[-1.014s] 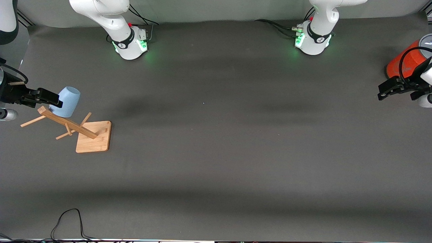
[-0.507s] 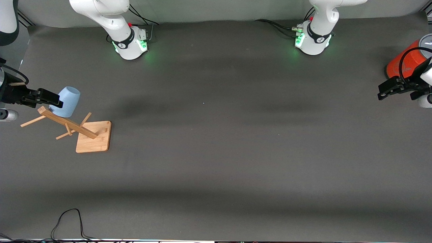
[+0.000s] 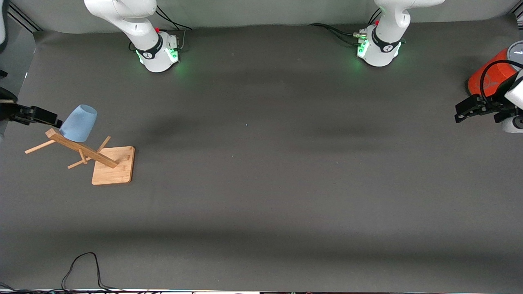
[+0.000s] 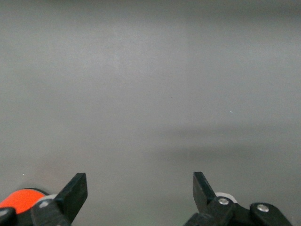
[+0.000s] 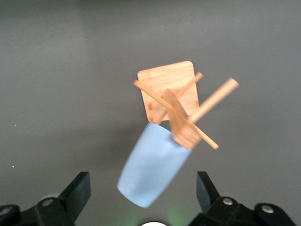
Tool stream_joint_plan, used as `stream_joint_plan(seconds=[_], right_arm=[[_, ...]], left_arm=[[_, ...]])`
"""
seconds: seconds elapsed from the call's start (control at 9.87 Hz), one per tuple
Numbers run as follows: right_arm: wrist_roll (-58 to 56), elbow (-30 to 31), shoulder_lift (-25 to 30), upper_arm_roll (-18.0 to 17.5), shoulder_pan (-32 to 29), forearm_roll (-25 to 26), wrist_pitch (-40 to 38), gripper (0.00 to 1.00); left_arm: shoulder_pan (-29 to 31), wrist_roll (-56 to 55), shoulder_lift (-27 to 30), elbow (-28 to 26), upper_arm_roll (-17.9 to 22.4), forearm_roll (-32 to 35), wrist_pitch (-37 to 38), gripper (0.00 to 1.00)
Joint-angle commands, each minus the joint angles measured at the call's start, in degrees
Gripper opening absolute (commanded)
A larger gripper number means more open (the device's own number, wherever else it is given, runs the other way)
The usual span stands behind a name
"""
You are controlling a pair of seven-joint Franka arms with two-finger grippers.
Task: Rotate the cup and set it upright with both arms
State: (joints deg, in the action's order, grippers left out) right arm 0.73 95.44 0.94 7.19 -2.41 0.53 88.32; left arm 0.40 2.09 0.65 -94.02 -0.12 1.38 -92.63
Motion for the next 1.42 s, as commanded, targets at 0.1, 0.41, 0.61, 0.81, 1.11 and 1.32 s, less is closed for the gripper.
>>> stream_joint_plan(seconds=[0.1, 0.41, 0.61, 0.81, 1.11, 1.32], right_arm=[[6.8, 8.4, 8.8, 1.0, 0.4, 0.4, 0.8, 1.0], [22.3, 8.6, 8.8, 1.0, 0.7, -0.2, 0.7, 1.0], [34.5, 9.2, 8.6, 0.9, 0.7, -0.3, 0.7, 1.0], [38.7, 11.2, 8.0, 0.8, 0.7, -0.4, 4.0, 1.0], [38.7, 20.9, 10.0, 1.1, 0.7, -1.2, 14.8, 1.0], [38.7, 25.0, 10.0, 1.2, 0.7, -2.1, 20.0, 1.0]], left_arm=[[-0.3, 0.2, -0.2, 0.4, 0.2, 0.6, -0.2, 1.0], [-0.1, 0.2, -0.6, 0.4, 0.3, 0.6, -0.2, 1.0], [-0.3, 0.2, -0.7, 0.4, 0.3, 0.4, -0.4, 1.0], [0.2, 0.2, -0.7, 0.1, 0.3, 0.5, -0.7, 1.0], [0.3, 0.2, -0.7, 0.1, 0.5, 0.4, -0.7, 1.0], [0.2, 0.2, -0.7, 0.2, 0.4, 0.4, -0.6, 1.0]])
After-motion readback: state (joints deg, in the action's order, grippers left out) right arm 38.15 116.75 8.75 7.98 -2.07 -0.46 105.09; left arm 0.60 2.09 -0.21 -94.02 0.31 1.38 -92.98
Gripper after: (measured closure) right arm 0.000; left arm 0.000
